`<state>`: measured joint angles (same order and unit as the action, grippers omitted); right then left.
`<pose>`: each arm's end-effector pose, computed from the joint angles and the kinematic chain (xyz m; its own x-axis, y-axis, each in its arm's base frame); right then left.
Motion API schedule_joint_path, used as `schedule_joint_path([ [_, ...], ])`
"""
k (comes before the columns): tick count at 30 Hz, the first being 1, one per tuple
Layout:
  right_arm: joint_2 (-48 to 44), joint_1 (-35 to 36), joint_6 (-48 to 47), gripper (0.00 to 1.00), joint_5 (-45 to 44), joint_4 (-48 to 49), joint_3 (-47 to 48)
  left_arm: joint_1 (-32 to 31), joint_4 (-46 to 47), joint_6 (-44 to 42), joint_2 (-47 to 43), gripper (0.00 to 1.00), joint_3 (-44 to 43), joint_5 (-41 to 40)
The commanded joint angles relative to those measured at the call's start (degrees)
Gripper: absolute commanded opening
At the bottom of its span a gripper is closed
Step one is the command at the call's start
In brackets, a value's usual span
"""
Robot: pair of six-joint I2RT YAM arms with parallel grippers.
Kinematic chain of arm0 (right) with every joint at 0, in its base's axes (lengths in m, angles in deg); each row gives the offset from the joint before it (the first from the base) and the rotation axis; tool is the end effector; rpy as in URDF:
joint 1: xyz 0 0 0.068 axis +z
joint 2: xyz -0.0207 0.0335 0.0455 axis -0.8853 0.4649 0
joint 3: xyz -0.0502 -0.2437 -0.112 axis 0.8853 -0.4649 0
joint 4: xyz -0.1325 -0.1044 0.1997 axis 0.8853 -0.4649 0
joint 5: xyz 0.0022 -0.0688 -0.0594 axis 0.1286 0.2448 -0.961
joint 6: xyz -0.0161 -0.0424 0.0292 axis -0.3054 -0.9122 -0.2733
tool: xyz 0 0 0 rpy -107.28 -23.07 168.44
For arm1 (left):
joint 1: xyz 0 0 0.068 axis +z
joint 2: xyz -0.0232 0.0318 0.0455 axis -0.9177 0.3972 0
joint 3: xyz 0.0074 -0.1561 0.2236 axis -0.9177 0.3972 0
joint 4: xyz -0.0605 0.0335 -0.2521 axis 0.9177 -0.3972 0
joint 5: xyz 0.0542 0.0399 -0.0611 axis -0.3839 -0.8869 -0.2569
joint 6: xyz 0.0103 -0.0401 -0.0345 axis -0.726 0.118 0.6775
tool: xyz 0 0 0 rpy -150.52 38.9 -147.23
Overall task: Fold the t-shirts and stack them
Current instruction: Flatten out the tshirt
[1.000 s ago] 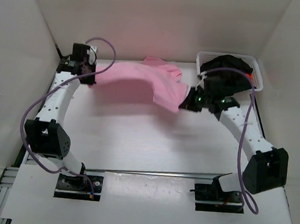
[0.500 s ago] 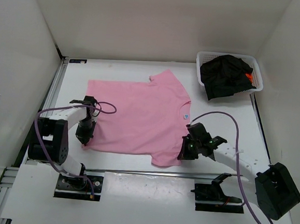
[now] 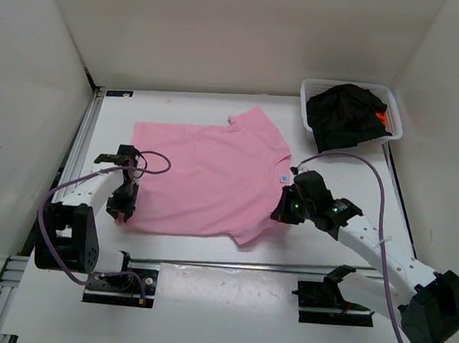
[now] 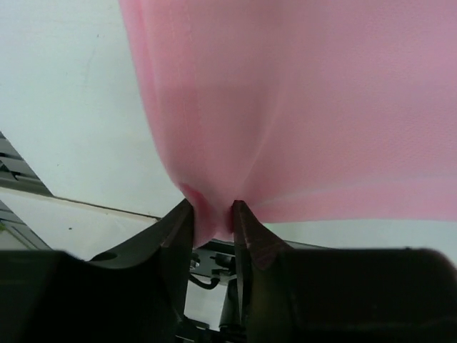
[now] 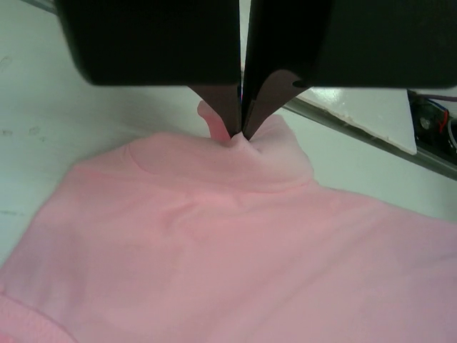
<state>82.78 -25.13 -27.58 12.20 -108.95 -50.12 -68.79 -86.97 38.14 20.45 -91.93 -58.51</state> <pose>0.1633 0.1263 0.2350 -0.8353 0.1004 -0.5406 -0.1807 0.8785 0.4424 0.2068 0.0002 0.1897 -0.9992 0.0389 0.0106 0.0403 0.9735 0.2253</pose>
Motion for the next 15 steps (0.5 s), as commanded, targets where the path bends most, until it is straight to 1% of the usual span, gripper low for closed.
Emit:
schedule_joint_path([
  [1,3.21,0.19,-1.75,0.00,-0.46,-2.57,1.93,0.53,-1.23,0.03,0.22,0.42,2.13,-1.75],
  [3,3.74,0.19,-1.75,0.00,0.07,-2.05,0.62,0.53,-1.23,0.03,0.76,0.45,4.25,-3.58],
  [5,3.74,0.19,-1.23,0.00,0.60,-1.43,-1.14,1.05,0.09,0.03,1.37,0.52,7.15,-4.73],
  [6,3.22,0.19,-0.71,0.00,0.60,-0.91,-1.67,1.66,0.79,0.03,1.89,0.54,7.69,-5.52],
  [7,3.22,0.19,-0.70,0.00,0.60,-0.90,-2.20,2.19,0.79,0.03,1.90,0.61,7.69,-5.53],
  [9,3.22,0.19,-0.70,0.00,0.60,0.15,-2.99,3.68,0.79,0.03,1.90,0.66,8.39,-5.53],
  [10,3.22,0.71,-0.18,0.00,0.60,0.15,-3.78,4.91,0.79,0.03,1.90,0.70,7.26,-4.40],
  [11,3.22,0.71,-0.17,0.00,0.60,0.15,-4.57,5.70,0.79,0.03,1.38,0.70,6.29,-3.17],
  [13,2.69,0.71,-0.17,0.00,-0.01,0.68,-5.27,7.46,0.79,0.03,1.37,0.70,4.01,1.83],
  [14,2.69,0.71,-0.17,0.00,-0.02,0.68,-5.28,9.56,0.18,0.03,1.37,0.70,2.78,3.94],
  [15,2.69,0.71,-0.17,0.00,-0.02,0.68,-5.28,10.71,0.18,0.03,1.37,0.70,0.77,7.53],
])
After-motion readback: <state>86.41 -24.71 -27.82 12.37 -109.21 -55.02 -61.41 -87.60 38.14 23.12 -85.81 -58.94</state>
